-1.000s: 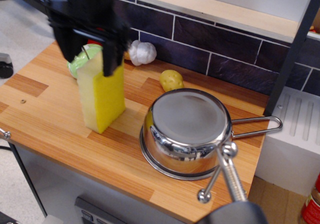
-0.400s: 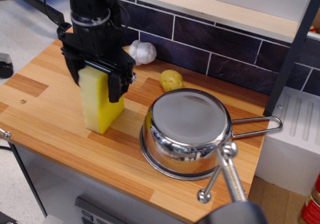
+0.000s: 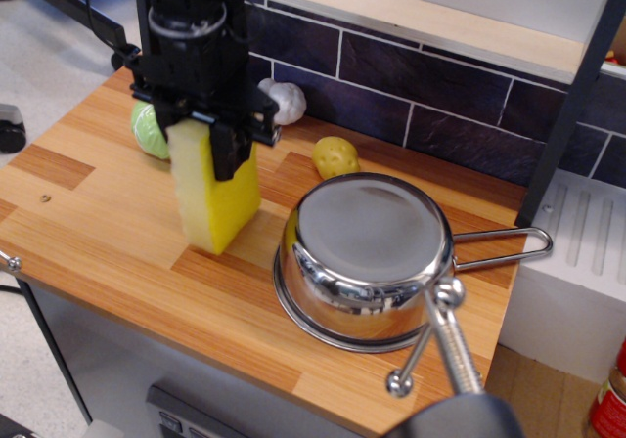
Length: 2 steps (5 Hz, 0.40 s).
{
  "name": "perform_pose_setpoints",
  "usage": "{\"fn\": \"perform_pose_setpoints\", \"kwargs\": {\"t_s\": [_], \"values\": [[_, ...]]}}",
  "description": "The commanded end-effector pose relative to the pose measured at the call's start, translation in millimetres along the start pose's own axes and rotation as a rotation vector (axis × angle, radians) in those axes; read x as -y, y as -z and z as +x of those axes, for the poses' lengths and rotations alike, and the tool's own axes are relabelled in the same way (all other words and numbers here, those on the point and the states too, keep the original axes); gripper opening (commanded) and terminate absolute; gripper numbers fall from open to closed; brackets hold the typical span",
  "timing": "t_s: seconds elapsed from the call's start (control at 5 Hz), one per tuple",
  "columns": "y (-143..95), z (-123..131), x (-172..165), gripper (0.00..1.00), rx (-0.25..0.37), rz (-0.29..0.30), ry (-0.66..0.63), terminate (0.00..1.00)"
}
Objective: Wipe pot with sponge
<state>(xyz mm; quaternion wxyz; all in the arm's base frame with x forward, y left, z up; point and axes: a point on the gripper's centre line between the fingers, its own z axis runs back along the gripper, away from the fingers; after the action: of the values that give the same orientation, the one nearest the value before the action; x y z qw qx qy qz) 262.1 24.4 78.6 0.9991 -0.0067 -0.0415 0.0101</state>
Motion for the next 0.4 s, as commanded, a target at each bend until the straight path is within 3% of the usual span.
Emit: {"fn": "perform_pose_setpoints", "kwargs": {"t_s": [0.0, 0.2], "values": [[-71, 18, 35, 0.00, 0.056, -0.087, -0.039, 0.00], [-79, 19, 63, 0.00, 0.051, -0.103, -0.062, 0.00]]}}
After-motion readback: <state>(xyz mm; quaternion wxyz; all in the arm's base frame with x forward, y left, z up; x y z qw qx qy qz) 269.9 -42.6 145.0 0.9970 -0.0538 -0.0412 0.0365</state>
